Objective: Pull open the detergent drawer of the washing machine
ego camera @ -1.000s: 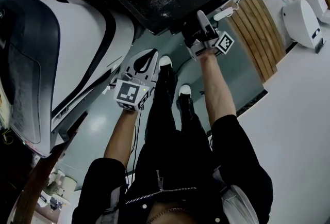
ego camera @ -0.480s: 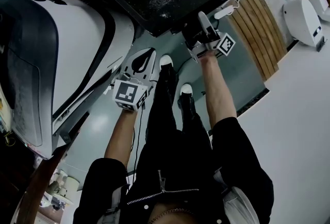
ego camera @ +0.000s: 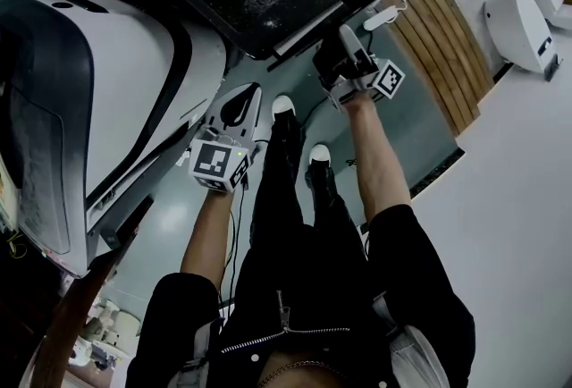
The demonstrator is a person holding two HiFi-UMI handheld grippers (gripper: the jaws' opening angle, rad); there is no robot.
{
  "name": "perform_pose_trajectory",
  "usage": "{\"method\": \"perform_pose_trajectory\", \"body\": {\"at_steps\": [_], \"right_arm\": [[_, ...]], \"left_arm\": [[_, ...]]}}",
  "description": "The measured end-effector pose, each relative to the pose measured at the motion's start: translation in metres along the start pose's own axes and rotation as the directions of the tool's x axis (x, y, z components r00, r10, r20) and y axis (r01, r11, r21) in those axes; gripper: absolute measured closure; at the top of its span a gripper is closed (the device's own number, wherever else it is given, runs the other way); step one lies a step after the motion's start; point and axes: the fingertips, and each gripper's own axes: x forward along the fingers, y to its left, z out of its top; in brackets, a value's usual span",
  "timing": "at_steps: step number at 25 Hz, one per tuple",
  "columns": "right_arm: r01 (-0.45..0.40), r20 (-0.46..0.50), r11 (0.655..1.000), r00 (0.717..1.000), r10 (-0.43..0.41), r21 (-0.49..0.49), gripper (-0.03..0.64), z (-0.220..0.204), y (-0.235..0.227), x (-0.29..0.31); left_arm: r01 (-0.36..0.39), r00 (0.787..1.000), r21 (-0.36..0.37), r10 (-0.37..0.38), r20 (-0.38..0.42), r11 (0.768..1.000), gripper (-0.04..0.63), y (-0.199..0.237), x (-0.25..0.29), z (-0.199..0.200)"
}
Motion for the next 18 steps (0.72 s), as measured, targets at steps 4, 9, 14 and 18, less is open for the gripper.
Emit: {"method": "perform_pose_trajectory", "body": {"at_steps": [4,9,14,18], "right_arm": [[-0.004,0.005,1.000,1.000,0.004,-0.003,0.348,0.002,0.005,-0.011],[-0.008,0.013,1.000,1.000,0.008,-0.004,0.348,0.003,0.011,-0.026],[-0.008,0.029,1.000,1.000,0.008,-0.005,0.348,0.004,0.019,-0.045],[-0.004,0.032,1.000,0.999,0.004,-0.008,0.348,0.005,0.027,-0.062]], "left_arm": [[0.001,1.000,0.004,-0.001,-0.001,1.000,0.574,-0.005,-0.002,-0.001],[0.004,1.000,0.006,-0.004,-0.004,1.000,0.574,-0.012,-0.005,-0.004],[0.005,1.000,0.013,-0.004,-0.006,1.000,0.574,-0.018,-0.007,-0.004],[0.004,1.000,0.022,-0.004,-0.004,1.000,0.574,-0.024,-0.008,-0.001]]}}
